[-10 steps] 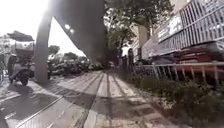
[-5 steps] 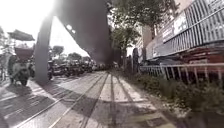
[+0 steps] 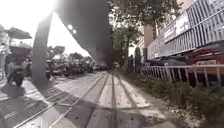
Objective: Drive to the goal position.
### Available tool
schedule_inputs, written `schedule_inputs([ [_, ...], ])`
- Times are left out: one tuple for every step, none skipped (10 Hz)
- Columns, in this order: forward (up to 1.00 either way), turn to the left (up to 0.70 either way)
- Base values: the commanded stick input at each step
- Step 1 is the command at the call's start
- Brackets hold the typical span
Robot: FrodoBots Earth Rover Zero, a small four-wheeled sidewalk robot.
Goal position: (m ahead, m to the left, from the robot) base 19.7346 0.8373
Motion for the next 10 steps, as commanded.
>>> schedule_inputs([
  [0.45,0.00],
  [0.45,0.00],
  [0.45,0.00],
  [0.45,0.00],
  [0.45,0.00],
  [0.45,0.00],
  [0.45,0.00],
  [0.45,0.00],
  [0.45,0.00],
  [0.45,0.00],
])
